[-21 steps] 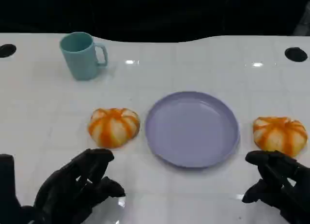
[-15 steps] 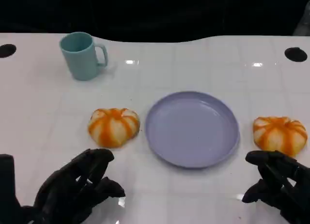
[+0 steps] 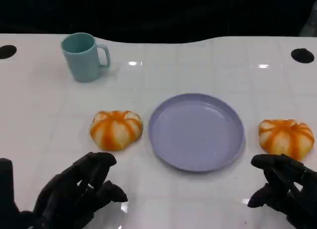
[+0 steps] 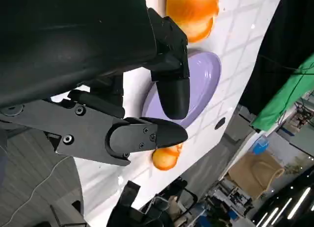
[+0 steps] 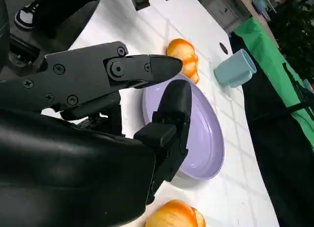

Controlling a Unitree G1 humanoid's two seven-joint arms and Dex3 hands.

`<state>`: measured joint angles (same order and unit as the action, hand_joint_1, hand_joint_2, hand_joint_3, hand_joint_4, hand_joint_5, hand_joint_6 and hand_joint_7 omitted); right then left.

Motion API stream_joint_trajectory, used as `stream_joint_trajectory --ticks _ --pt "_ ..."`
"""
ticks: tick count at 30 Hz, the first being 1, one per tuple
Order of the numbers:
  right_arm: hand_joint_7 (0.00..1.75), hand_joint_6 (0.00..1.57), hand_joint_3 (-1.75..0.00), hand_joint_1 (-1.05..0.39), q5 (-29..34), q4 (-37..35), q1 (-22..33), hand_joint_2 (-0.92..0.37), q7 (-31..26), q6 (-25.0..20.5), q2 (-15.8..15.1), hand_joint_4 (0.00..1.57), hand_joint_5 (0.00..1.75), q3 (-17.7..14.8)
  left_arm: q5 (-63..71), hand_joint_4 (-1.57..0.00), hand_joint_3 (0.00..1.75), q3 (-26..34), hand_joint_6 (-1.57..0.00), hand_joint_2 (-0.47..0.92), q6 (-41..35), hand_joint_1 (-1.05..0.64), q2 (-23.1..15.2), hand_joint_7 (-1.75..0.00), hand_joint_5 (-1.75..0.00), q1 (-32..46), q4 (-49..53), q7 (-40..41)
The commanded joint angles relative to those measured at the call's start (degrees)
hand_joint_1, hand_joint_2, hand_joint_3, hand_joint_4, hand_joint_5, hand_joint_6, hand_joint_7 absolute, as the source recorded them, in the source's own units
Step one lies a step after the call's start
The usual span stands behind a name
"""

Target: Grasp the bread from the table and place it into the plate.

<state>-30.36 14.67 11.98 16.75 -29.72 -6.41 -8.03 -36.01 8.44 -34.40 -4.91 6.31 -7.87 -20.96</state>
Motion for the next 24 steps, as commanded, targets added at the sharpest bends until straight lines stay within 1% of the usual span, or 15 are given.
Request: stream_joint_trajectory --ticks 1,3,6,9,11,13,14,16,18,19,21,24 --pt "0.98 0.59 -0.25 -0.44 0.26 1.04 0.37 -0.92 -0.31 0.11 -0.51 0.6 1.46 -0.18 1.39 -0.48 0.38 0.04 -0.32 0.92 0.64 -0.48 -0.37 -1.51 -1.75 0.23 -0.96 1.57" --pt "0.98 0.59 -0.25 -0.44 0.38 1.05 0.39 -0.92 -0.24 0.17 -0.63 0.61 1.46 -0.12 2.06 -0.48 0.36 -0.13 -0.33 0.92 1.39 -0.48 -0.15 -1.48 -1.75 0.38 -1.09 1.76" --pt "0.99 0.6 -0.25 -0.45 0.56 1.13 0.32 -0.92 -0.34 0.17 -0.66 0.61 1.46 0.05 5.9 -0.45 0.39 -1.8 -0.3 0.92 5.5 -0.48 -0.45 -1.45 -1.75 0.78 -1.83 1.35" --pt "0.98 0.59 -0.25 -0.44 0.03 1.28 0.36 -0.92 -0.46 -0.08 -0.35 0.6 1.45 -0.09 9.27 -0.4 0.41 -3.28 -0.28 0.92 10.46 -0.47 -0.84 -1.39 -1.74 0.99 -2.12 0.38" --pt "0.98 0.6 -0.26 -0.44 -0.16 1.67 0.38 -0.92 -0.94 -0.6 -0.18 0.6 1.45 -0.08 11.71 -0.39 0.43 -4.24 -0.28 0.92 14.2 -0.46 -1.58 -1.38 -1.73 0.92 -2.0 -0.53" --pt "0.98 0.6 -0.26 -0.44 -0.22 1.88 0.4 -0.92 -1.21 -0.85 -0.15 0.6 1.45 -0.05 12.79 -0.38 0.43 -4.62 -0.28 0.92 16.01 -0.46 -1.78 -1.37 -1.72 0.93 -1.74 -0.97" --pt "0.98 0.6 -0.26 -0.44 0.09 1.92 0.5 -0.92 -0.86 -0.4 -0.37 0.6 1.45 0.19 14.92 -0.38 0.44 -5.14 -0.28 0.92 18.75 -0.46 -2.2 -1.37 -1.72 0.7 -1.96 -0.76" --pt "0.98 0.59 -0.25 -0.46 0.49 1.99 0.64 -0.92 -0.44 0.16 -0.65 0.6 1.44 0.49 17.8 -0.42 0.42 -5.76 -0.34 0.92 22.47 -0.43 -2.61 -1.31 -1.63 0.44 -2.09 -0.57" --pt "0.99 0.59 -0.25 -0.46 0.58 2.01 0.67 -0.92 -0.35 0.29 -0.71 0.6 1.44 0.57 18.64 -0.43 0.42 -5.97 -0.36 0.92 23.92 -0.43 -2.62 -1.3 -1.6 0.42 -1.8 -0.59" --pt "0.99 0.59 -0.25 -0.46 0.23 2.16 0.55 -0.92 -0.84 -0.34 -0.52 0.6 1.44 0.41 22.77 -0.42 0.41 -6.91 -0.36 0.92 27.85 -0.42 -3.86 -1.28 -1.58 -0.51 -1.2 0.36" --pt "0.99 0.6 -0.26 -0.45 -0.23 2.36 0.4 -0.92 -1.47 -1.14 -0.29 0.61 1.45 0.23 28.28 -0.39 0.37 -8.0 -0.36 0.92 33.17 -0.4 -5.23 -1.21 -1.49 -1.7 -0.2 1.49" --pt "0.99 0.6 -0.26 -0.44 -0.38 2.48 0.36 -0.92 -1.7 -1.46 -0.26 0.62 1.45 0.18 30.14 -0.39 0.36 -8.24 -0.36 0.92 35.79 -0.39 -5.24 -1.19 -1.46 -2.0 0.9 1.77"
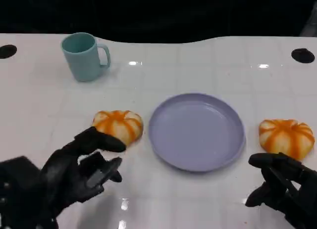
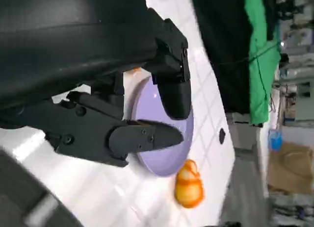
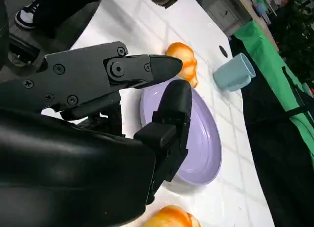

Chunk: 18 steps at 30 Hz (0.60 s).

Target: Grasp the bread from the table and place it into the plate.

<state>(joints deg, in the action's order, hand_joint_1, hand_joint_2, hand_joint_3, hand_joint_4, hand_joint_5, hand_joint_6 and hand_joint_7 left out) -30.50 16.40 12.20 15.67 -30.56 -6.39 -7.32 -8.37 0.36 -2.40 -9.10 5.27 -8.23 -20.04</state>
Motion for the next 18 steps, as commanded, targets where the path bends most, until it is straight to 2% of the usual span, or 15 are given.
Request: stream_joint_trajectory --ticks 1,2,3,4,5,8,13,15,18 --pt "0.99 0.6 -0.26 -0.44 -0.25 0.78 0.12 -0.92 -0.64 -0.67 -0.28 0.62 1.45 -0.53 2.62 -0.39 0.36 -0.19 -0.36 0.92 4.19 -0.39 -1.03 -1.18 -1.46 -0.98 1.5 0.88" --pt "0.99 0.6 -0.26 -0.44 -0.5 0.73 0.07 -0.92 -0.55 -0.84 -0.27 0.62 1.45 -0.64 10.93 -0.39 0.36 -1.9 -0.36 0.92 8.36 -0.39 -3.88 -1.18 -1.45 -3.37 2.69 3.95" --pt "0.99 0.59 -0.26 -0.44 -0.68 0.7 0.02 -0.92 -0.48 -0.96 -0.27 0.61 1.45 -0.73 17.3 -0.29 0.23 -3.16 -0.33 0.91 11.59 -0.41 -5.97 -0.92 -1.25 -5.18 3.66 6.31" --pt "0.99 0.58 -0.26 -0.44 -0.67 0.67 -0.01 -0.92 -0.5 -0.95 -0.25 0.61 1.45 -0.72 23.51 -0.24 0.12 -4.41 -0.37 0.91 14.11 -0.43 -8.16 -0.6 -1.07 -7.04 4.62 8.5" --pt "0.99 0.58 -0.26 -0.44 -0.63 0.65 -0.03 -0.92 -0.53 -0.93 -0.24 0.61 1.45 -0.71 27.37 -0.22 0.07 -5.15 -0.4 0.91 15.7 -0.43 -9.41 -0.42 -0.96 -8.17 5.37 9.96" --pt "1.0 0.58 -0.25 -0.45 -0.37 0.47 0.03 -0.92 -0.16 -0.39 -0.35 0.61 1.45 -0.55 36.06 -0.11 0.01 -6.69 -0.41 0.84 16.43 -0.42 -12.02 -0.13 -0.69 -10.58 6.23 13.31" --pt "1.01 0.57 -0.25 -0.45 -0.34 0.44 0.03 -0.92 -0.08 -0.33 -0.34 0.61 1.45 -0.54 38.25 -0.1 0.0 -7.29 -0.42 0.82 17.18 -0.41 -12.52 -0.05 -0.58 -11.18 7.18 15.14" --pt "1.01 0.57 -0.25 -0.45 -0.61 0.41 -0.18 -0.92 -0.03 -0.51 -0.23 0.61 1.45 -0.55 45.55 -0.04 0.0 -9.12 -0.3 0.78 14.45 -0.39 -15.65 -0.03 -0.44 -14.17 6.23 13.42" --pt "1.02 0.56 -0.24 -0.45 -0.74 0.39 -0.27 -0.92 -0.01 -0.59 -0.2 0.61 1.46 -0.55 49.27 0.0 0.0 -10.12 -0.23 0.76 12.72 -0.38 -16.95 -0.01 -0.35 -15.49 5.62 12.77"
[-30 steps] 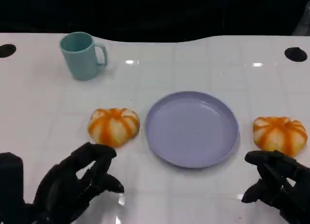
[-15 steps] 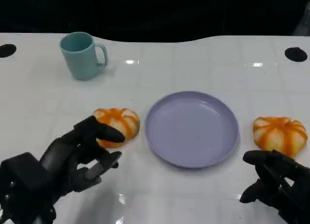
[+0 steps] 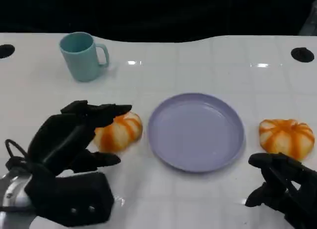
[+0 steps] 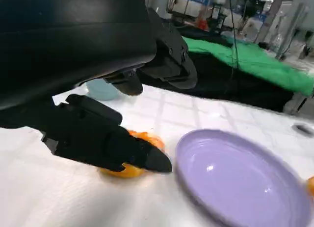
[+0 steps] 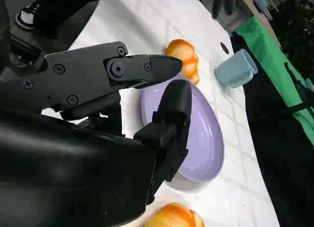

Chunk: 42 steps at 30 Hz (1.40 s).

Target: Grasp the bread from the table and place it into the plate.

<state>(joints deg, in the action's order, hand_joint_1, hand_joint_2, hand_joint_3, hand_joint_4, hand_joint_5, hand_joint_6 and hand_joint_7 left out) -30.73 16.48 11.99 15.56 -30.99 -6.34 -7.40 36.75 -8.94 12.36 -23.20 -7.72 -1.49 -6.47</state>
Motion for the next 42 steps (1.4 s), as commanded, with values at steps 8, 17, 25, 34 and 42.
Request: stream_joint_trajectory --ticks 8,17,25,34,42 --pt "1.05 0.59 -0.23 -0.46 -0.03 -0.15 -0.36 -0.92 0.22 0.47 -0.3 0.61 1.47 -0.34 11.01 0.0 0.01 -6.28 -0.11 0.77 -11.39 -0.34 -3.77 0.0 -0.04 -9.74 -1.29 -12.63" --pt "1.04 0.59 -0.25 -0.45 -0.12 -0.17 -0.13 -0.92 0.29 0.43 -0.03 0.61 1.48 -0.57 13.26 -0.01 0.0 -12.42 -0.12 0.72 -15.67 -0.29 -0.4 0.0 -0.04 -19.36 11.63 -13.79" --pt "1.03 0.58 -0.26 -0.46 0.24 0.04 0.21 -0.92 1.07 0.95 -0.5 0.6 1.47 -0.3 11.57 -0.05 0.01 -15.28 -0.12 0.76 -16.82 -0.4 4.53 -0.01 -0.06 -26.28 29.0 -8.51" --pt "1.03 0.58 -0.24 -0.47 -0.12 0.48 0.38 -0.92 0.54 0.05 -0.38 0.61 1.46 -0.85 10.38 -0.09 0.0 -19.35 -0.17 0.75 -13.11 -0.56 9.69 -0.02 -0.06 -34.42 51.98 -1.2" --pt "1.03 0.58 -0.23 -0.46 -0.76 -0.06 0.41 -0.92 1.46 0.23 -0.46 0.61 1.45 -1.21 8.08 -0.14 0.01 -20.98 -0.22 0.77 -10.4 -0.42 13.74 -0.02 -0.06 -39.55 66.98 2.84"
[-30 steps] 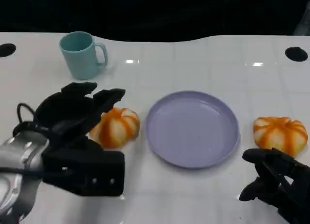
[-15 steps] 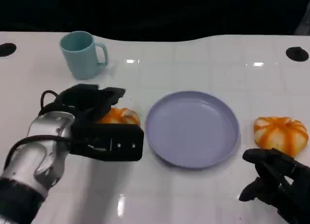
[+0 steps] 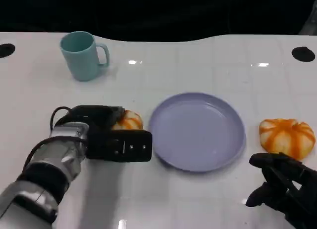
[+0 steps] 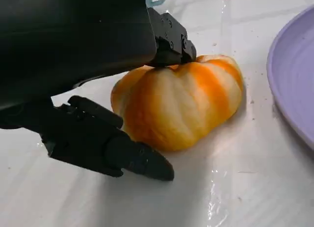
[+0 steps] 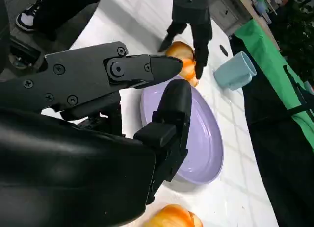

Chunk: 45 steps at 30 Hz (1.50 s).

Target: Grasp the bread from the table and place it into the plate.

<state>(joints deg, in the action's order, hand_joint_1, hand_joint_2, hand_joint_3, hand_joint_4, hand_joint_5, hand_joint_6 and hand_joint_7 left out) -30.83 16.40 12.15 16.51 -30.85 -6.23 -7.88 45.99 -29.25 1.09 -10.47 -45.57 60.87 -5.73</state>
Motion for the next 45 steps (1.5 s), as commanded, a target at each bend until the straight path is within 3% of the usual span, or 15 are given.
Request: stream_joint_trajectory --ticks 1,8,9,10,14,15,16,17,18,19,20,23,34,39,45 --pt "1.03 0.58 -0.23 -0.46 -0.68 0.01 0.27 -0.92 0.56 0.12 -0.58 0.61 1.45 -0.74 -1.43 -0.15 0.01 -0.78 -0.23 0.77 1.14 -0.4 1.29 -0.02 -0.06 -1.88 5.54 2.72" --pt "1.03 0.58 -0.23 -0.46 -0.66 0.41 0.6 -0.92 0.65 0.08 -0.5 0.61 1.44 -0.69 -3.53 -0.25 0.01 -0.55 -0.29 0.8 3.94 -0.32 2.23 -0.02 -0.07 -2.26 9.95 7.26" --pt "1.03 0.58 -0.23 -0.46 -0.7 0.53 0.72 -0.92 0.67 0.15 -0.41 0.61 1.44 -0.69 -4.06 -0.58 0.11 -0.12 -0.6 0.87 5.02 -0.29 2.13 -0.07 -0.21 -2.12 10.27 8.87" --pt "1.03 0.58 -0.23 -0.46 -0.74 0.61 0.8 -0.92 0.67 0.2 -0.36 0.61 1.44 -0.68 -4.51 -0.7 0.14 0.08 -0.71 0.9 5.81 -0.27 2.07 -0.08 -0.26 -2.07 10.59 10.05" --pt "1.03 0.58 -0.23 -0.46 -0.79 0.66 0.86 -0.92 0.66 0.24 -0.36 0.62 1.44 -0.66 -5.15 -0.82 0.18 -0.24 -0.82 0.92 6.73 -0.26 2.1 -0.09 -0.3 -2.31 11.57 11.38" --pt "1.03 0.58 -0.23 -0.46 -0.74 0.53 0.82 -0.92 0.8 0.44 -0.35 0.62 1.44 -0.58 -5.58 -0.82 0.18 0.55 -0.83 0.92 7.79 -0.26 1.74 -0.08 -0.3 -1.74 11.18 16.23" --pt "1.03 0.58 -0.25 -0.46 -0.7 0.44 0.78 -0.92 0.91 0.59 -0.34 0.61 1.45 -0.52 -5.91 -0.82 0.29 1.13 -0.73 0.9 8.63 -0.2 1.48 -0.97 -1.15 -1.33 10.94 19.95" --pt "1.04 0.58 -0.25 -0.46 -0.7 0.42 0.76 -0.92 0.93 0.58 -0.34 0.6 1.45 -0.51 -6.48 -0.81 0.34 1.79 -0.66 0.9 9.65 -0.19 1.18 -1.35 -1.44 -0.99 10.69 22.97" --pt "1.04 0.58 -0.25 -0.46 -0.63 0.53 0.7 -0.92 0.69 0.38 -0.35 0.6 1.46 -0.5 -7.35 -0.83 0.47 2.65 -0.64 0.83 11.03 -0.17 0.83 -1.54 -1.59 -0.65 10.41 25.63" --pt "1.04 0.58 -0.25 -0.47 -0.59 0.63 0.67 -0.92 0.5 0.2 -0.35 0.6 1.46 -0.52 -7.92 -0.83 0.76 3.1 -0.6 0.68 11.94 -0.13 0.66 -1.66 -1.68 -0.53 10.4 26.84" --pt "1.04 0.59 -0.25 -0.47 -0.66 0.63 0.59 -0.92 0.27 -0.04 -0.3 0.6 1.46 -0.6 -8.47 -0.83 0.88 3.62 -0.59 0.61 12.92 -0.12 0.44 -1.7 -1.71 -0.42 10.37 27.88" --pt "1.04 0.59 -0.24 -0.47 -0.6 0.19 0.43 -0.92 0.49 0.12 -0.44 0.6 1.47 -0.66 -10.18 -0.85 1.03 4.89 -0.61 0.59 14.52 -0.13 -0.2 -1.74 -1.74 -0.55 9.99 28.13" --pt "1.05 0.57 -0.24 -0.48 0.11 0.16 0.27 -0.92 -0.13 0.29 -0.58 0.6 1.47 -0.48 -16.63 -0.86 1.07 10.86 -0.65 0.6 13.83 -0.17 -1.61 -1.75 -1.75 -1.6 3.33 23.82" --pt "1.06 0.56 -0.24 -0.46 -0.51 -0.45 0.05 -0.92 0.37 0.1 -0.49 0.61 1.48 -0.83 -16.51 -0.87 1.21 10.82 -0.69 0.5 16.74 -0.11 -1.82 -1.75 -1.75 -2.32 -0.79 21.85" --pt "1.06 0.58 -0.23 -0.47 -0.35 -0.3 -0.06 -0.92 0.14 -0.31 -0.64 0.61 1.47 -0.77 -16.45 -0.86 1.22 9.52 -0.71 0.47 21.22 -0.11 0.04 -1.75 -1.75 -4.55 -2.37 16.95"
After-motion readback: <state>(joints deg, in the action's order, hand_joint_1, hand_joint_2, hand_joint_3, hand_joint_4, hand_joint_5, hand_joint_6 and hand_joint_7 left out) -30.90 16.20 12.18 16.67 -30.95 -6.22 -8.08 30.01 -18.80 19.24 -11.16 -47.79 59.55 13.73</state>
